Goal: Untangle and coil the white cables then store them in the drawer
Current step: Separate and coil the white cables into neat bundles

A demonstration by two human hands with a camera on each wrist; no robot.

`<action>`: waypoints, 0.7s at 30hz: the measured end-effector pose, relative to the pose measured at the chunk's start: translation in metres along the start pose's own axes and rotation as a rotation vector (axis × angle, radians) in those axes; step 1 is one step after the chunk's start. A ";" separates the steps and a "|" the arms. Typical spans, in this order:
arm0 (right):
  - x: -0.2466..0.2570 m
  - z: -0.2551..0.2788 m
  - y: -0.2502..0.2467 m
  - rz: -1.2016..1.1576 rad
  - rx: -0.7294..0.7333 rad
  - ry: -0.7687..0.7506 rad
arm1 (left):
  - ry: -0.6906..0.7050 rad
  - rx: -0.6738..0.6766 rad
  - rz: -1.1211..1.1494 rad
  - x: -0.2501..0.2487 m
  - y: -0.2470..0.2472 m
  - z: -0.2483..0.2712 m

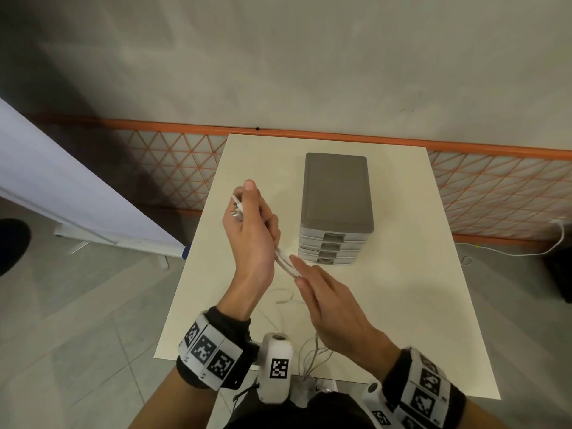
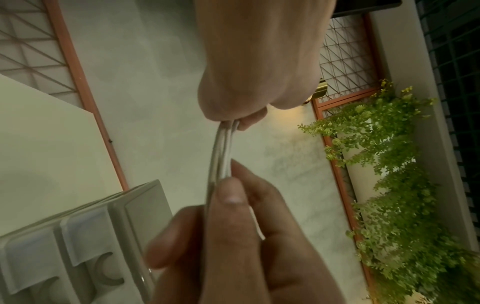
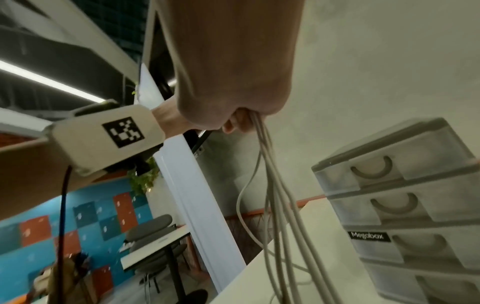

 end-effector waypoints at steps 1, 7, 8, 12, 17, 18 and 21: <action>-0.001 0.002 0.002 0.089 0.017 -0.033 | -0.004 -0.004 -0.011 0.002 0.000 0.001; 0.000 -0.012 0.003 0.408 0.121 -0.066 | -0.026 -0.027 -0.028 0.006 0.003 -0.004; -0.001 -0.012 0.000 0.356 0.163 -0.046 | -0.021 -0.030 -0.025 0.006 0.001 -0.006; -0.002 -0.011 -0.018 0.058 0.257 0.115 | -0.001 -0.066 -0.034 0.006 -0.012 -0.016; -0.003 -0.008 -0.027 -0.107 0.384 0.193 | 0.034 -0.087 -0.098 0.008 -0.024 -0.021; -0.002 -0.008 -0.029 -0.108 0.407 0.206 | 0.056 -0.057 -0.124 0.008 -0.025 -0.019; 0.001 -0.012 -0.037 -0.074 0.419 0.235 | 0.186 0.161 -0.281 0.009 -0.026 -0.011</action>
Point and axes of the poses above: each hand's wrist, its own z-axis away from the middle knuckle, its own y-axis out of the palm, x = y × z, the point moved 1 cm from there along -z, towards the middle knuckle, and after that the axes turned 14 degrees about y, right-handed, at the moved point
